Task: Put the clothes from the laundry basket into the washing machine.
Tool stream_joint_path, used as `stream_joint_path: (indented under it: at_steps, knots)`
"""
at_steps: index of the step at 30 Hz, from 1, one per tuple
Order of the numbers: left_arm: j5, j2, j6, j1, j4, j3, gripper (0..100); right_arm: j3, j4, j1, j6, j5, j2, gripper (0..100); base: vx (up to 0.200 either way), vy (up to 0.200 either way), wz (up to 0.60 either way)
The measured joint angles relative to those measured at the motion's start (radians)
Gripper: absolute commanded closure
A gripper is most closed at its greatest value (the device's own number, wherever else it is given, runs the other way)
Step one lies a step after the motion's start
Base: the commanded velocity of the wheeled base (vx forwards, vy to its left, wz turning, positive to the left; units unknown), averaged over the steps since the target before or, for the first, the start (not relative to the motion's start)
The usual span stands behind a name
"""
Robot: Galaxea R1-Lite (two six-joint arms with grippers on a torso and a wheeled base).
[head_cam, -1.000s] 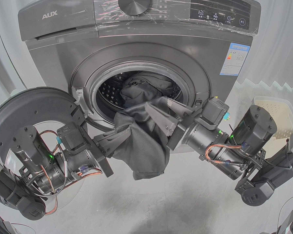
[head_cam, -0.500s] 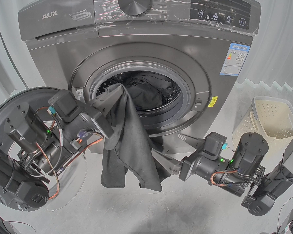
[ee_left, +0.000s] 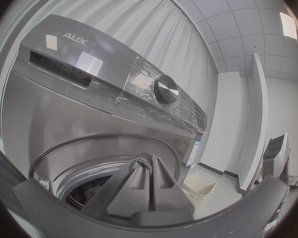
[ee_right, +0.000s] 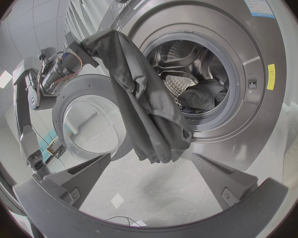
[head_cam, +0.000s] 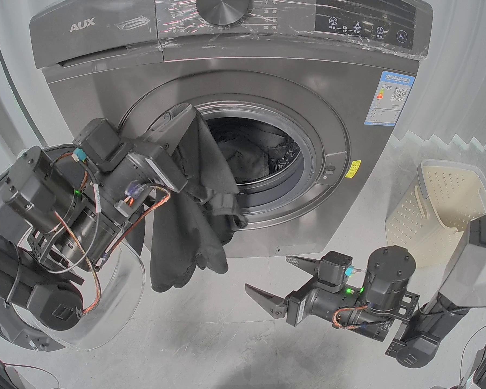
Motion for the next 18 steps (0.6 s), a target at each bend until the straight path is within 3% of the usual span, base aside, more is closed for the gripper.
stream_joint_path:
  at_steps: [9,18]
  knots:
    - [-0.002,-0.009,-0.001,0.002,0.001,-0.015,100,-0.103,-0.002,-0.092,-0.004,0.0,0.098,0,0.0,0.0,0.0]
    - [-0.009,-0.021,-0.001,0.003,0.0,-0.017,100,-0.14,-0.006,-0.166,-0.007,0.003,0.166,0,0.0,0.0,0.0]
